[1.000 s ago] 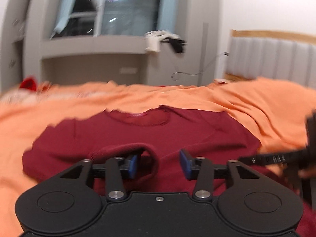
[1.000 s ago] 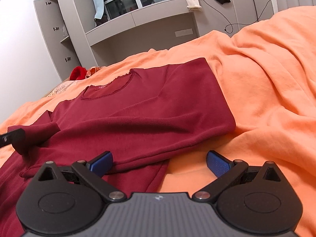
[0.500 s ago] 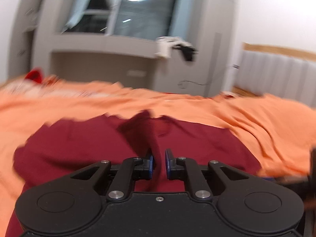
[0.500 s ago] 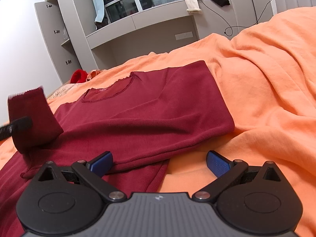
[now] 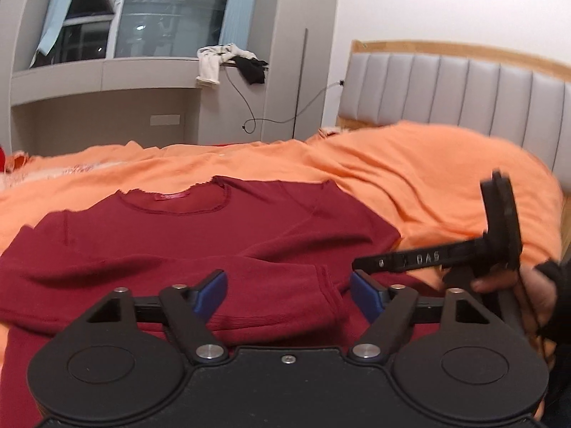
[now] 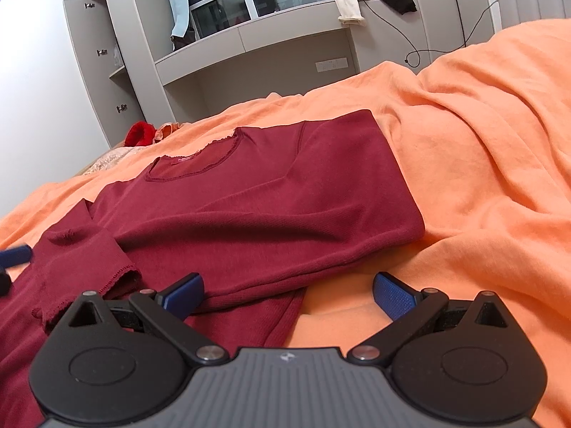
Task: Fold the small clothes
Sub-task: 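Lift the sleeve across the shirt body with the left gripper and release, then grasp the shirt side edge with the left gripper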
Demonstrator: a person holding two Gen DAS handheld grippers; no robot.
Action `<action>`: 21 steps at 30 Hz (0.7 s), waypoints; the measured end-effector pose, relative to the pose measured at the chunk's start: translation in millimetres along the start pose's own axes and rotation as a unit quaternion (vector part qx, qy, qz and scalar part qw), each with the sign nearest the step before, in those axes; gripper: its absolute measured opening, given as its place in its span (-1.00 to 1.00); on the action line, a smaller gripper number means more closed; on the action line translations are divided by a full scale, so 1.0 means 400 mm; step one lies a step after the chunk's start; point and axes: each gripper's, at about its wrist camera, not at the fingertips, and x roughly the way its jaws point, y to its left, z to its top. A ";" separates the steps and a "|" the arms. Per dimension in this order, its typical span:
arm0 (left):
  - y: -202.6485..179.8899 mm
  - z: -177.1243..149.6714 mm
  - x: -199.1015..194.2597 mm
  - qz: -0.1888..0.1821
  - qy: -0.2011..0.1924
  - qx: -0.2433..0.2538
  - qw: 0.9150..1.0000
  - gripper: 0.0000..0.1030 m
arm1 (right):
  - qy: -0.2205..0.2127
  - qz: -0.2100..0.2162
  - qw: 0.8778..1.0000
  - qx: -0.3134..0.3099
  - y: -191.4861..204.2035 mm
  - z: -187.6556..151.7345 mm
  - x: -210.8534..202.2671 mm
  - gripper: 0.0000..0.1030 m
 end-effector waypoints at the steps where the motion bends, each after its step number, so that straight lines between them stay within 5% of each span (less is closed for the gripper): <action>1: 0.012 0.004 -0.009 0.005 -0.004 -0.008 1.000 0.65 | 0.000 -0.003 1.000 -0.003 0.003 0.001 -0.001 1.00; 8: 0.139 0.046 -0.082 0.119 -0.049 -0.079 0.988 0.75 | -0.032 -0.039 0.997 -0.050 0.051 0.012 -0.033 1.00; 11: 0.212 0.057 -0.105 0.202 -0.063 -0.126 0.969 0.75 | -0.072 -0.054 0.992 -0.087 0.083 0.022 -0.063 1.00; 14: 0.289 0.052 -0.123 0.286 -0.074 -0.182 0.938 0.75 | -0.111 -0.061 0.984 -0.124 0.117 0.028 -0.085 1.00; 21: 0.406 0.031 -0.128 0.333 -0.058 -0.277 0.899 0.49 | -0.115 -0.040 0.972 -0.203 0.194 0.009 -0.066 1.00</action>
